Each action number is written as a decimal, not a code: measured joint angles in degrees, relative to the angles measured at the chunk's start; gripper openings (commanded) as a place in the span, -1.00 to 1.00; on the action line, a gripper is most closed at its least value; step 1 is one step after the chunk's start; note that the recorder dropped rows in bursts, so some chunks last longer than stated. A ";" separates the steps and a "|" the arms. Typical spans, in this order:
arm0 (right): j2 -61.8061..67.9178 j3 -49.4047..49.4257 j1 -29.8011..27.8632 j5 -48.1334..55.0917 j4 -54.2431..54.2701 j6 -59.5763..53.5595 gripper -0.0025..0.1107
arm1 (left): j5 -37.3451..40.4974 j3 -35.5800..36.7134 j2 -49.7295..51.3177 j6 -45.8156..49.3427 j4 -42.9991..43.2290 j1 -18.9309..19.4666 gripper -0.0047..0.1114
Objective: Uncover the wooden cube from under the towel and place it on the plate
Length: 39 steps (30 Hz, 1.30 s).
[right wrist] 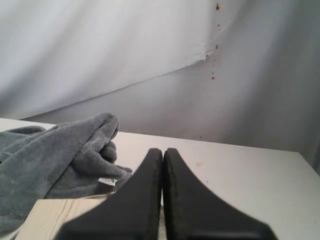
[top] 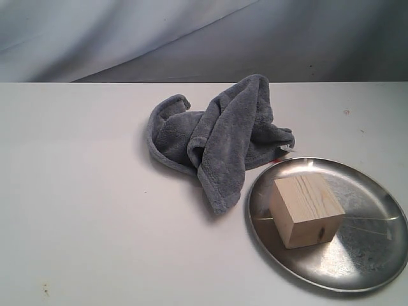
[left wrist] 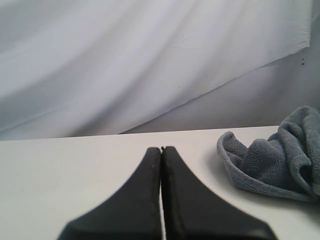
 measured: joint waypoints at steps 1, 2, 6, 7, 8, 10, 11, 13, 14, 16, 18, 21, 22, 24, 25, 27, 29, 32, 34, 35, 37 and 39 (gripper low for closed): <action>0.00 0.00 0.00 0.90 0.10 0.00 -0.96 | 0.00 0.00 0.00 0.00 0.00 0.00 -0.92; 0.00 0.00 0.00 1.84 0.10 0.11 -0.96 | 0.00 0.00 0.00 0.00 0.00 0.00 -0.92; 0.00 0.00 0.00 4.79 0.10 0.11 -0.96 | 0.00 0.00 0.00 0.00 0.00 0.00 -0.92; 0.00 0.00 0.00 4.89 -0.02 0.11 -0.96 | 0.00 0.00 0.00 0.00 0.00 0.00 -0.92; 0.00 0.00 0.00 4.89 -0.16 0.11 -0.96 | 0.00 0.00 0.00 0.00 0.00 0.00 -0.92; 0.00 0.00 0.00 5.42 -0.73 0.11 -0.96 | 0.00 0.00 0.00 0.00 0.00 0.00 -0.92; 0.00 0.00 0.00 6.45 -0.84 0.67 -0.96 | 0.00 0.00 0.00 0.00 0.00 0.00 -0.92; 0.00 0.00 0.00 7.30 -1.19 3.08 -0.96 | 0.00 0.00 0.00 0.00 0.00 0.00 -0.92; 0.00 0.00 0.00 7.41 -1.19 3.79 -0.96 | 0.00 0.00 0.00 0.00 0.00 0.00 -0.92; 0.00 0.00 0.00 7.66 -1.19 4.54 -0.96 | 0.00 0.00 0.00 0.00 0.00 0.00 -0.92; 0.00 0.00 0.00 7.79 -1.42 4.82 -0.96 | 0.00 0.00 0.00 0.00 0.00 0.00 -0.92; 0.00 0.00 0.00 7.87 -2.60 5.13 -0.96 | 0.00 0.00 0.00 0.00 0.00 0.00 -0.92; 0.00 0.00 0.00 7.87 -2.85 5.13 -0.96 | 0.00 0.00 0.00 0.00 0.00 0.00 -0.92; 0.00 0.00 0.00 7.87 -3.08 5.13 -0.96 | 0.00 0.00 0.00 0.00 0.00 0.00 -0.92; 0.00 0.00 0.00 7.87 -3.08 5.13 -0.96 | 0.00 0.00 0.00 0.00 0.00 0.00 -0.92; 0.00 0.00 0.00 7.87 -3.17 5.26 -0.96 | 0.00 0.00 0.00 0.00 0.00 0.00 -0.92; 0.00 0.00 0.00 7.87 -3.17 5.26 -0.96 | 0.00 0.00 0.00 0.00 0.00 0.00 -0.92; 0.00 0.00 0.00 7.87 -3.17 5.26 -0.96 | 0.00 0.00 0.00 0.00 0.00 0.00 -0.92; 0.00 0.00 0.00 7.87 -3.17 5.26 -0.96 | 0.00 0.00 0.00 0.00 0.00 0.00 -0.92; 0.00 0.00 0.00 7.87 -3.17 5.26 -0.96 | 0.00 0.00 0.00 0.00 0.00 0.00 -0.92; 0.00 0.00 0.00 7.87 -3.17 5.26 -0.96 | 0.00 0.00 0.00 0.00 0.00 0.00 -0.92; 0.00 0.00 0.00 7.87 -3.17 5.26 -0.96 | 0.00 0.00 0.00 0.00 0.00 0.00 -0.92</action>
